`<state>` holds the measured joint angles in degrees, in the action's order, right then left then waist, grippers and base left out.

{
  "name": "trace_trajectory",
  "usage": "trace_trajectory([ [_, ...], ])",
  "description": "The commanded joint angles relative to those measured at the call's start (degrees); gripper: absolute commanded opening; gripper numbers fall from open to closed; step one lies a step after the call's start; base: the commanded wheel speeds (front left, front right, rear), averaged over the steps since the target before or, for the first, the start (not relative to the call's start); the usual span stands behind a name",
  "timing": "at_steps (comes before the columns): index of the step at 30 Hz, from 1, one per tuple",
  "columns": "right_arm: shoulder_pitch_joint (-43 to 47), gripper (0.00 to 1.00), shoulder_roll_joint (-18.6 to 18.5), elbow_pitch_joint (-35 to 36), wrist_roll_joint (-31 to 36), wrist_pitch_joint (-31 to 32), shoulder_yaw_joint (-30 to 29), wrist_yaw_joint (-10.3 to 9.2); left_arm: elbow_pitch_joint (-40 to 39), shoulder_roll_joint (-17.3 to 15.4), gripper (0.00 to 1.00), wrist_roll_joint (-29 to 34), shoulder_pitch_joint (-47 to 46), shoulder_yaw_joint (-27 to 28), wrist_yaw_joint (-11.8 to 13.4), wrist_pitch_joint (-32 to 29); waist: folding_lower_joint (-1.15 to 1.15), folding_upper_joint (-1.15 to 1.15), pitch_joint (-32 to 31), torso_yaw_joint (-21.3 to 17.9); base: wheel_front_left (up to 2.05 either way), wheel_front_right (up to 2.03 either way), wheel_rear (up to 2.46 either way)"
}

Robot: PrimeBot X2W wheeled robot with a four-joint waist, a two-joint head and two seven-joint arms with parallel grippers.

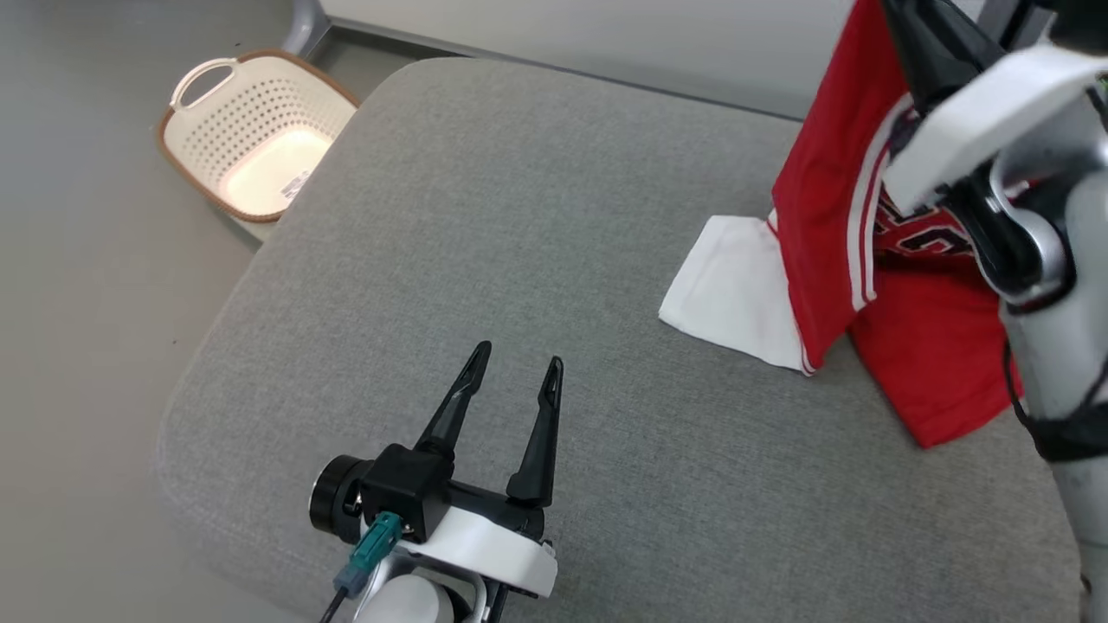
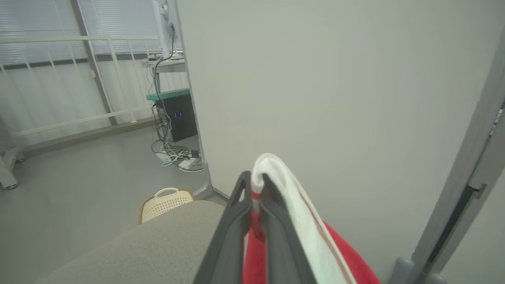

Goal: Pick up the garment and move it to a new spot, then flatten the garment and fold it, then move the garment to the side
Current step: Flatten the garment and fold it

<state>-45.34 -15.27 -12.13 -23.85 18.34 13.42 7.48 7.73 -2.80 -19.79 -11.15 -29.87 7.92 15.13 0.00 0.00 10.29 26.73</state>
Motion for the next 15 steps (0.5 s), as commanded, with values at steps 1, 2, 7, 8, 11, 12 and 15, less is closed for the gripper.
trace_trajectory([
  [1,-4.2,0.0,-0.1,-3.2,0.6,0.3,3.0,0.01,-0.9,-0.2,1.0,-0.7,-1.2,-0.2,0.9,0.0,0.0,0.0,4.2,3.3,0.0,0.0,0.0],
  [2,-6.6,0.0,-0.2,-6.4,0.5,0.1,4.8,0.01,-1.3,-0.2,1.0,-1.1,-1.4,-0.6,1.4,0.0,0.0,0.0,5.1,3.6,0.0,0.0,0.0],
  [7,-19.1,0.0,1.2,-23.0,1.3,-3.6,13.5,0.01,-3.8,-0.2,1.0,-2.8,-1.9,-2.2,3.7,0.0,0.0,0.0,8.8,4.8,0.0,0.0,0.0],
  [8,-21.0,0.0,1.5,-26.3,1.8,-4.9,14.5,0.0,-4.3,-0.3,1.0,-3.1,-2.2,-2.3,4.2,0.0,0.0,0.0,9.4,4.9,0.0,0.0,0.0],
  [11,-25.8,0.0,3.7,-35.4,2.8,-9.9,16.7,0.02,-5.6,-0.2,1.0,-3.7,-2.5,-3.3,5.5,0.0,0.0,0.0,10.8,5.4,-0.01,-0.01,-0.01],
  [12,-27.2,0.0,4.4,-38.2,3.0,-11.7,17.0,0.01,-6.0,-0.2,1.0,-3.9,-2.6,-3.7,5.9,0.0,0.0,0.0,11.1,5.5,-0.11,-0.11,-0.11],
  [15,-29.8,0.48,5.6,-44.9,3.4,-16.0,18.0,0.0,-6.5,-0.2,1.0,-4.1,-2.8,-5.2,6.8,0.0,0.0,0.0,11.7,5.6,-0.12,-0.12,-0.12],
])
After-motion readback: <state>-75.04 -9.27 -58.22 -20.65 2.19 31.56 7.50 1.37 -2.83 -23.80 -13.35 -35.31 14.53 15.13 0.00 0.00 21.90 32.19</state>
